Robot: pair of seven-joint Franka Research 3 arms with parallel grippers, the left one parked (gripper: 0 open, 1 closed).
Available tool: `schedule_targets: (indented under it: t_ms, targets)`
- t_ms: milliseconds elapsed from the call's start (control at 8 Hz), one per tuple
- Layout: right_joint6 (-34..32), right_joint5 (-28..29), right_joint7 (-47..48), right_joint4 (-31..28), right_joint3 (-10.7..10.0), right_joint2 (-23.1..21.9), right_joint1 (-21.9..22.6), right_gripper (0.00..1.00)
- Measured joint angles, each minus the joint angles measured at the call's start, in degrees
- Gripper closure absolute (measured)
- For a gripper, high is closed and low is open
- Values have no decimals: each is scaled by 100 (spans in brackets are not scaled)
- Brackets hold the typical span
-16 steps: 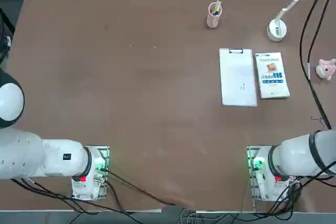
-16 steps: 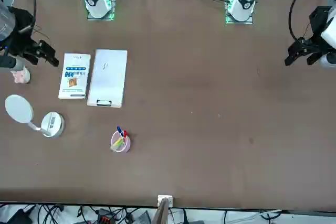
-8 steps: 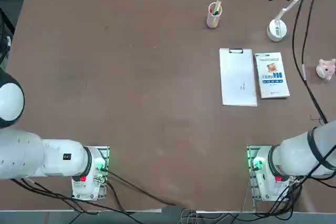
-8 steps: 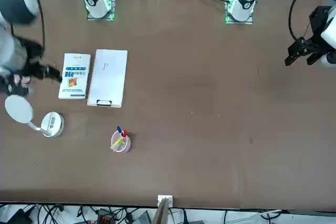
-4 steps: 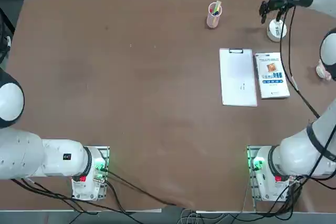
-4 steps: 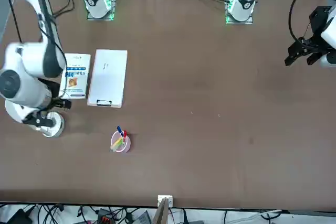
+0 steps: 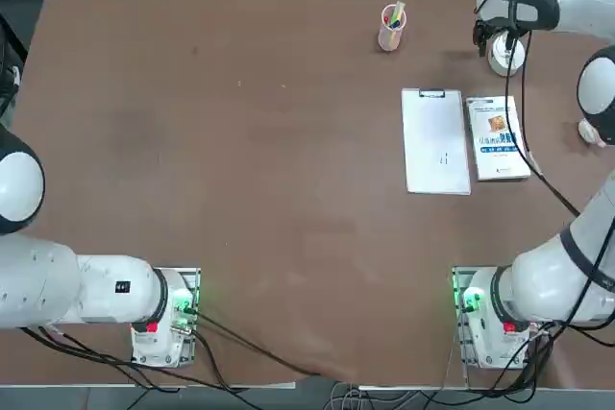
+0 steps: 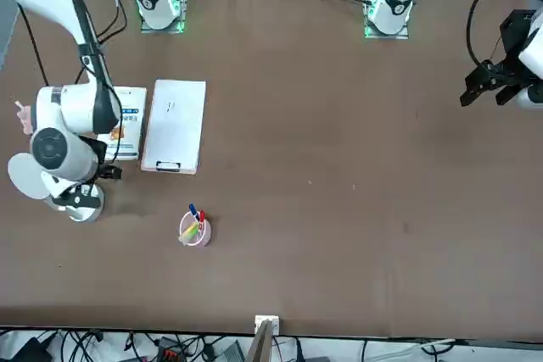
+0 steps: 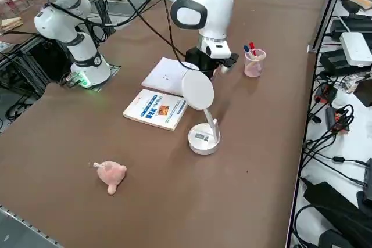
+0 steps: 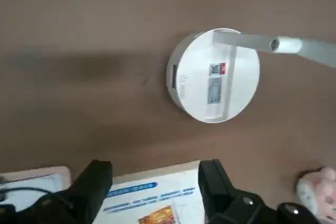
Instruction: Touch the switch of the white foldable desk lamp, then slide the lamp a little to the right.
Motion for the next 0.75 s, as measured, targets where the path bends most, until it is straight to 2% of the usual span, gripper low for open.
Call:
schedule_targets:
  t_ms: [750]
  targets:
    - [460,-1194,493,0,5,510,86,0]
